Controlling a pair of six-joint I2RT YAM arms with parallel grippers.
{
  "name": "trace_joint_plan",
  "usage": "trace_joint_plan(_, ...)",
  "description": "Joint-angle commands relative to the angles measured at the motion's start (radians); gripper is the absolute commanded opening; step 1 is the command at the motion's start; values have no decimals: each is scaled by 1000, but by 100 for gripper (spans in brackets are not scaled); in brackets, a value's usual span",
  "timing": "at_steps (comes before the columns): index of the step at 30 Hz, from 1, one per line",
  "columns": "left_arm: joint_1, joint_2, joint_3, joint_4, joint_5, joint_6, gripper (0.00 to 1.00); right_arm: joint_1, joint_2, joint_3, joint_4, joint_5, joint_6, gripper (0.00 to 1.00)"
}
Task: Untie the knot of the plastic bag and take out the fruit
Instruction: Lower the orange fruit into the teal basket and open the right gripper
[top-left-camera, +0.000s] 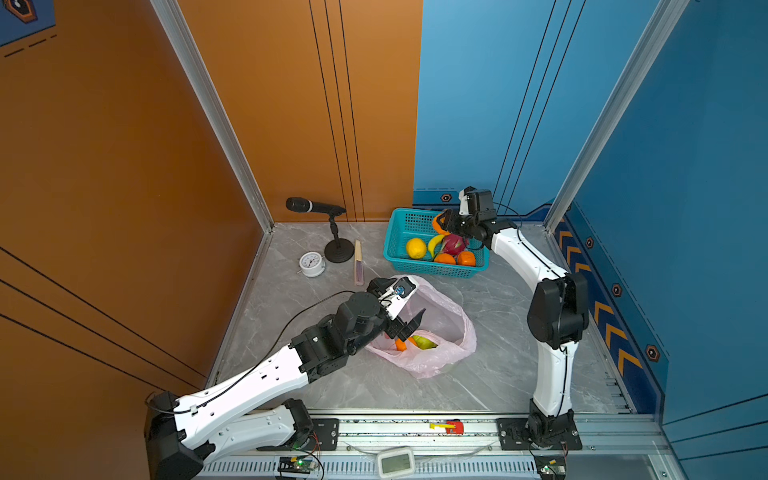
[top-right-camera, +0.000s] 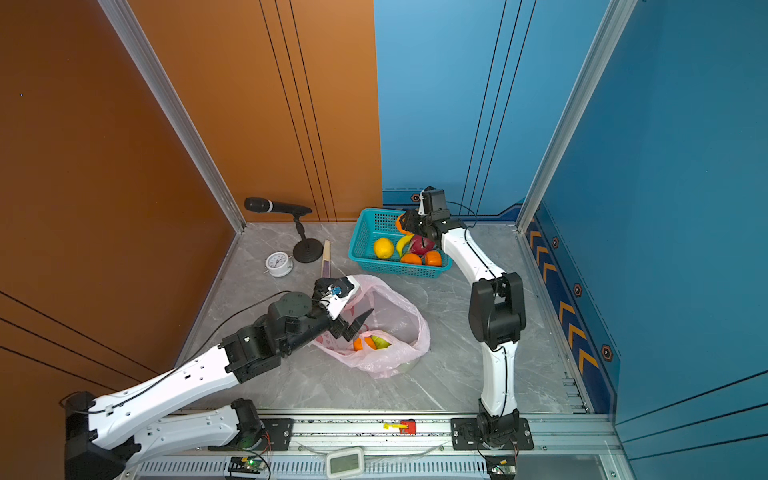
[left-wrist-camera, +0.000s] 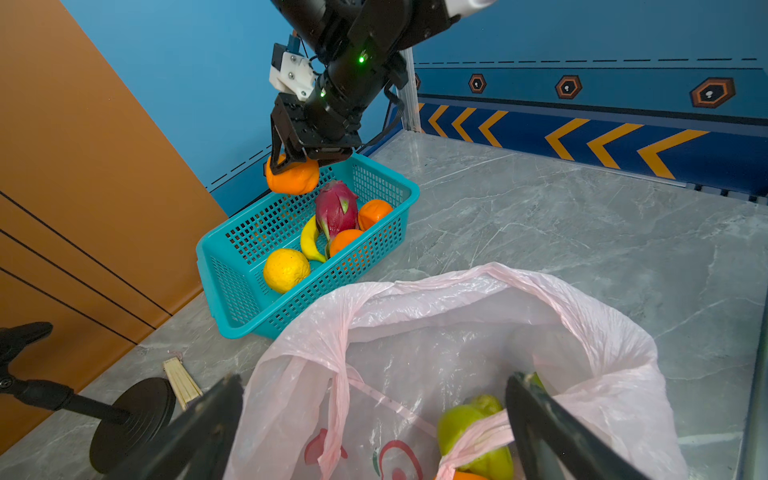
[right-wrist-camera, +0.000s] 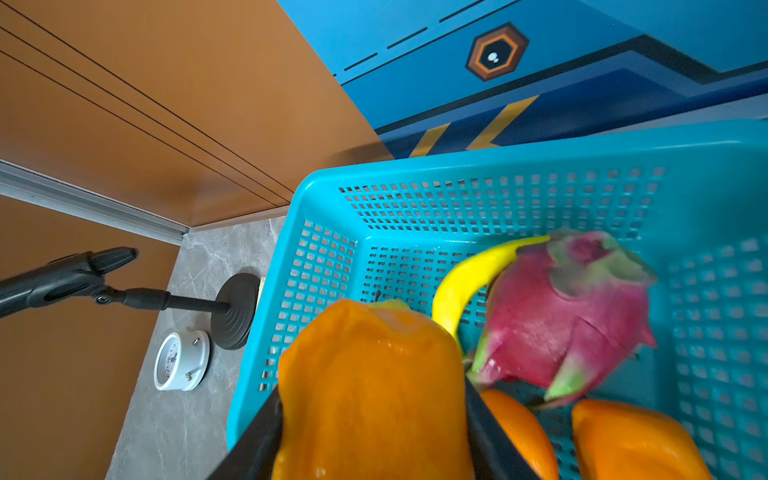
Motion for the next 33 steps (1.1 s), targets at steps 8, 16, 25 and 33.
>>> trace_joint_plan(8, 25, 72, 76, -32, -4, -8, 100, 47, 325, 350, -73, 51, 52, 39)
trace_joint_plan(16, 25, 79, 81, -44, -9, -51, 100, 85, 518, 561, -98, 108, 25, 39)
trace_joint_plan(25, 26, 77, 87, -133, -66, -89, 100, 98, 571, 604, -92, 113, 7, 52)
trace_joint_plan(33, 25, 70, 87, -125, -52, -104, 100, 95, 455, 594, -177, 78, -57, 79)
